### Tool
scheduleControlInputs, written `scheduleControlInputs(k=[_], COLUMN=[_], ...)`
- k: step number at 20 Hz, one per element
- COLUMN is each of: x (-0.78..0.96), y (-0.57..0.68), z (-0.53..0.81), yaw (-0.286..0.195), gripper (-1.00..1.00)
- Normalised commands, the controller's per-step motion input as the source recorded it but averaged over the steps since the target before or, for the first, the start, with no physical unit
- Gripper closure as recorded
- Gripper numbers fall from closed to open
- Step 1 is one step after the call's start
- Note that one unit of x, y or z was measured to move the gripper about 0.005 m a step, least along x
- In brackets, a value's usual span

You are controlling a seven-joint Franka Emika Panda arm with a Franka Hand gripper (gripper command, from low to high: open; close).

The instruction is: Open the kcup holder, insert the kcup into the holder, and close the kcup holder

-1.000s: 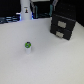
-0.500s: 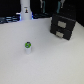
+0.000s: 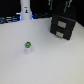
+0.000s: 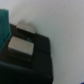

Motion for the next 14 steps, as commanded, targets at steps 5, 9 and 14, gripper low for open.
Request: scheduleControlInputs(k=[5, 9, 14], x=[-0.25, -0.27, -0.27], y=[0.68, 0.62, 0.51], z=[-0.14, -0.21, -0.3], yaw=[-0.187, -0.182, -0.162], gripper=[-1.0, -1.0, -1.0])
